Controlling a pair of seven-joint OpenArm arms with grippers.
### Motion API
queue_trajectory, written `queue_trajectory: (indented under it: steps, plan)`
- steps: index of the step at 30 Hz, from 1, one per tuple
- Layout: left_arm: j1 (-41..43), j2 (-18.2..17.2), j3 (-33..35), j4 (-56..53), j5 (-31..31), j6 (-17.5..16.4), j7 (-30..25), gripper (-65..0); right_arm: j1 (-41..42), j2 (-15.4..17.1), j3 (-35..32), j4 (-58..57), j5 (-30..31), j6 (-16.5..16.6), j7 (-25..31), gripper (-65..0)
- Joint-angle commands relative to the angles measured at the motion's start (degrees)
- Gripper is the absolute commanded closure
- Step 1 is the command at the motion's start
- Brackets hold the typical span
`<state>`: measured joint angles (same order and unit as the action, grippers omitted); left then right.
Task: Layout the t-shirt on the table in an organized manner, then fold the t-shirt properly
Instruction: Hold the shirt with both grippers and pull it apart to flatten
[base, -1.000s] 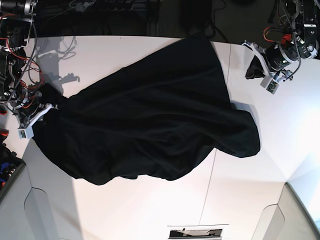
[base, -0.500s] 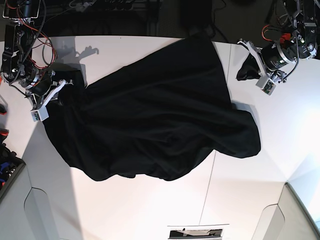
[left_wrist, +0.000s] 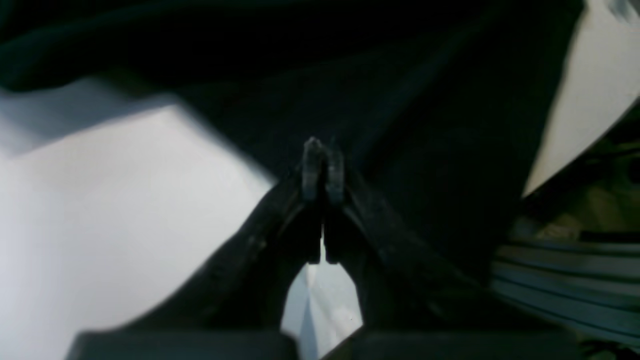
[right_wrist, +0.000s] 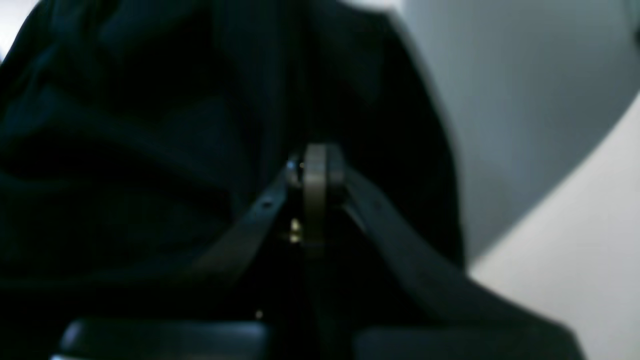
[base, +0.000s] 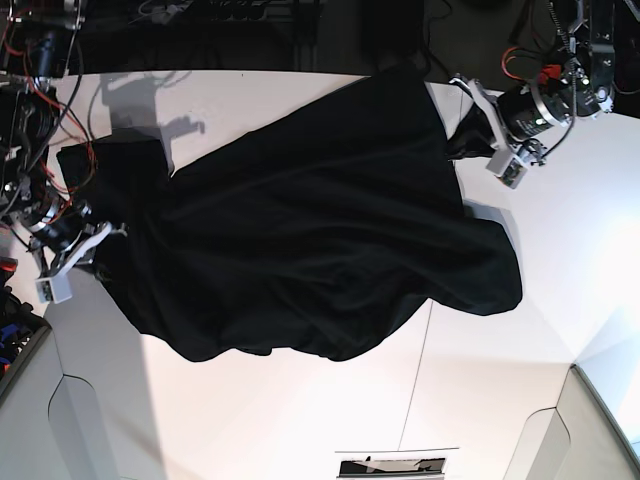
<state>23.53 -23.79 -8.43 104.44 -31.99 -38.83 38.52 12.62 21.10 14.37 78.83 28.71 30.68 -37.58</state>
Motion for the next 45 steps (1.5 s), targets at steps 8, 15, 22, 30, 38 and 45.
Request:
queue_trajectory:
  steps: [8, 15, 22, 30, 38, 45]
  plan:
    - [-7.8, -0.7, 7.5, -6.0, 8.6, 4.0, -3.2, 0.0, 13.0, -0.3, -2.1, -15.1, -1.0, 0.2, 7.0, 0.0]
    - [-11.1, -0.7, 8.2, -13.5, 9.0, 3.9, -3.3, 0.0, 19.1, -0.3, -11.5, -29.2, -9.5, 0.3, 11.3, 0.0]
    - [-8.8, -1.0, 8.2, -13.7, 9.8, 3.9, -1.9, 0.0, 18.6, 0.2, -15.9, -31.6, -14.8, 0.7, 12.5, 0.0]
    - [-3.4, -1.1, 7.1, -13.7, 10.4, 5.5, -2.2, 0.0, 18.0, 3.4, -15.9, -31.6, -14.8, 0.7, 11.6, 0.0]
    - [1.7, -1.2, 0.9, -13.5, 10.4, 4.5, -2.3, 0.0, 17.9, 8.0, -15.9, -31.6, -7.1, 0.6, 1.8, 0.0]
    - [6.4, -1.1, -3.4, -10.8, 10.3, 3.7, -2.3, 0.0, 13.5, 9.7, -15.8, -29.0, -2.8, 0.7, -1.4, 0.0]
